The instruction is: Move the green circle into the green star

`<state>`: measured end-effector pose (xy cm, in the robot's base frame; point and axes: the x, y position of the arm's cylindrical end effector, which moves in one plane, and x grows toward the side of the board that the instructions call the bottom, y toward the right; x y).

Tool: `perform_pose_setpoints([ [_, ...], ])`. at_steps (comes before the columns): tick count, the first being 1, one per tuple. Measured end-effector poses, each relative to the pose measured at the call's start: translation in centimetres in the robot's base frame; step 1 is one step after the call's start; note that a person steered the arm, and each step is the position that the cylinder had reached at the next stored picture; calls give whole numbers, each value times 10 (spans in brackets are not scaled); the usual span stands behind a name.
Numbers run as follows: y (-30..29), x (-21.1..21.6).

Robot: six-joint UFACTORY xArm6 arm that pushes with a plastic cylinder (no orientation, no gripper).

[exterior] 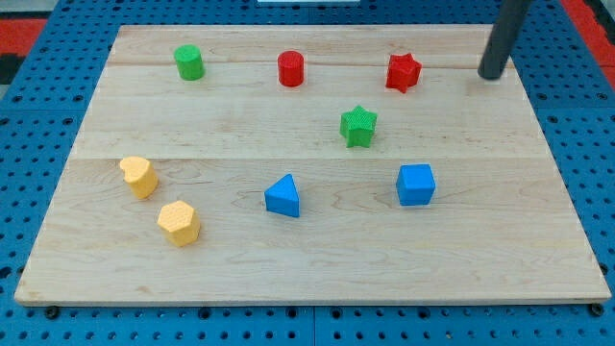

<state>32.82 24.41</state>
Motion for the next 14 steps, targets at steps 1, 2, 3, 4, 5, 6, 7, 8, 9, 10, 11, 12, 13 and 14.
perform_pose_setpoints([
  [1,0,59],
  [2,0,101],
  [3,-1,101],
  [4,-69,99],
  [5,-94,96],
  [6,-94,77],
  [7,-127,42],
  [8,-250,29],
  [9,-372,30],
  [10,-445,-6],
  [11,-478,-64],
  [12,-430,-98],
  [13,-421,-57],
  [14,-449,-24],
])
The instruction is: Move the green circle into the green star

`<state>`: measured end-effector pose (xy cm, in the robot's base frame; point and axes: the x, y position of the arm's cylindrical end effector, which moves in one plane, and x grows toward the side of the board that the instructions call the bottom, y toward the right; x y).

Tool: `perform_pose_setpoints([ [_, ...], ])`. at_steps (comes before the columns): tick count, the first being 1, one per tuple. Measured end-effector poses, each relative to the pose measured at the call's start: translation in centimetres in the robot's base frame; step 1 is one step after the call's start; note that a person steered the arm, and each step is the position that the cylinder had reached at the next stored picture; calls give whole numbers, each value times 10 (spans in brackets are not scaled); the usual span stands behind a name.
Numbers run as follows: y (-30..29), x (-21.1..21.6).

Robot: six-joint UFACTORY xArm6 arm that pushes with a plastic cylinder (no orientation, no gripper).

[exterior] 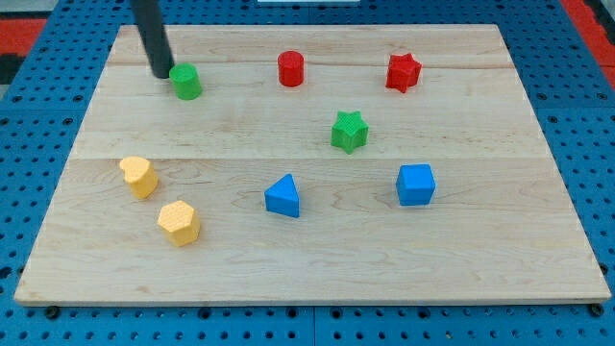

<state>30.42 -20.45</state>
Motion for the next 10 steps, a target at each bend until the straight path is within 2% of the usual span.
perform_pose_setpoints([
  [2,70,15],
  [6,83,5],
  [8,182,15],
  [10,253,14],
])
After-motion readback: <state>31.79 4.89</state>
